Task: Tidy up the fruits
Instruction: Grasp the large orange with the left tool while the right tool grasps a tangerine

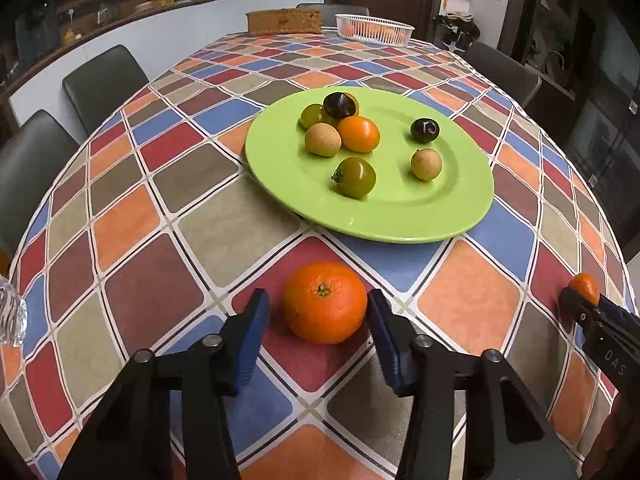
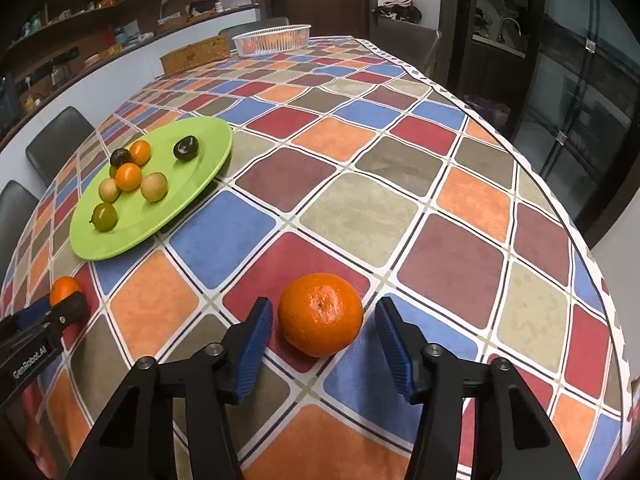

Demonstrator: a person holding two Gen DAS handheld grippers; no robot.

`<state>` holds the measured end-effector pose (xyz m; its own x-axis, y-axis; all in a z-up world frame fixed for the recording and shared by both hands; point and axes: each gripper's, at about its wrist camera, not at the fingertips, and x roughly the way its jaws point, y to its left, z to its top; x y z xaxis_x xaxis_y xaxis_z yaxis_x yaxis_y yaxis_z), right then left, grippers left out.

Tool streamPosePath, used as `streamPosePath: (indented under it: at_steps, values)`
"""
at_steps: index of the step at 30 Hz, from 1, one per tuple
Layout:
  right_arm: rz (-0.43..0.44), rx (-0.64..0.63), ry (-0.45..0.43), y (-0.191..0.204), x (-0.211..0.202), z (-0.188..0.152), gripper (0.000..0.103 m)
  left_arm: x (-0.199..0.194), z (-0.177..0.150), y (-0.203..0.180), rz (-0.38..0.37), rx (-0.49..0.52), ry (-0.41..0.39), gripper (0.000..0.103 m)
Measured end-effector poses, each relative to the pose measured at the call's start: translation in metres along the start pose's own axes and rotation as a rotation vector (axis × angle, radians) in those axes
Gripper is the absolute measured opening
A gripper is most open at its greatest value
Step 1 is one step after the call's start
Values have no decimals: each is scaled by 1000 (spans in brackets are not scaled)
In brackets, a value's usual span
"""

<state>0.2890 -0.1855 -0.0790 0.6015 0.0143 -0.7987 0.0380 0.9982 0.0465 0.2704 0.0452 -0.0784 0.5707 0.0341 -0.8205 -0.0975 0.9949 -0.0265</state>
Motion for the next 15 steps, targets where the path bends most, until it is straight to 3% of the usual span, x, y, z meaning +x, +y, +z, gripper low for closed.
streamPosePath:
  at_steps: [3, 15]
  values:
    - [7, -4, 13, 0, 3, 1, 42, 0, 0, 0, -15, 0, -5, 41]
    - [23, -33, -20, 2, -7, 1, 41, -13, -3, 0, -11, 19, -41, 40]
